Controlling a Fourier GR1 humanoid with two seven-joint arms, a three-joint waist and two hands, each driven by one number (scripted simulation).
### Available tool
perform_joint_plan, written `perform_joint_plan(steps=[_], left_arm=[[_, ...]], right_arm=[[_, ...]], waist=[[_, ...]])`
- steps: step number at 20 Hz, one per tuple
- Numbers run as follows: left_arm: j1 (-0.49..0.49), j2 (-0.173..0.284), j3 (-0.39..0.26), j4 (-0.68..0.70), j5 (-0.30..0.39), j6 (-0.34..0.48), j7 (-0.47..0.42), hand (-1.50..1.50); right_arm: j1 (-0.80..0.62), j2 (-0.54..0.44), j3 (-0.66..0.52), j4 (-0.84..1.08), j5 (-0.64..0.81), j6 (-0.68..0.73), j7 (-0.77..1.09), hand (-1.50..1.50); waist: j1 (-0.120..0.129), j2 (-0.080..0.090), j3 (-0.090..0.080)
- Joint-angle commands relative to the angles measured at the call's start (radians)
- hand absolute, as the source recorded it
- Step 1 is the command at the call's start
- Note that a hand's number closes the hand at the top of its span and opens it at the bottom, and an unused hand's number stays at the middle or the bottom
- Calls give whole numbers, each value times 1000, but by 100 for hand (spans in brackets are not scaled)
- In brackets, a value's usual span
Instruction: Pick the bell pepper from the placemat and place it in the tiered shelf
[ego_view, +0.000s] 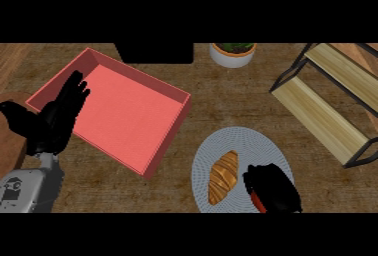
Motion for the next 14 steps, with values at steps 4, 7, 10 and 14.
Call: perform_joint_plan(steps=[4, 7, 10, 14], left_arm=[[-18, 0, 12, 36, 6, -14, -8, 0], [17, -20, -7, -28, -2, 7, 20, 0], [-32, 11, 20, -4, 1, 3, 29, 0], [-3, 7, 27, 10, 14, -13, 11, 0]], right_arm=[[211, 177, 249, -161, 75, -63, 116, 150], [283, 148, 272, -365, 47, -63, 127, 150], [315, 201, 245, -481, -76, -139, 74, 150], [398, 173, 287, -720, -51, -206, 104, 150]], waist=[[-6, 9, 14], [-5, 6, 14], [-19, 8, 16], [-19, 4, 15]])
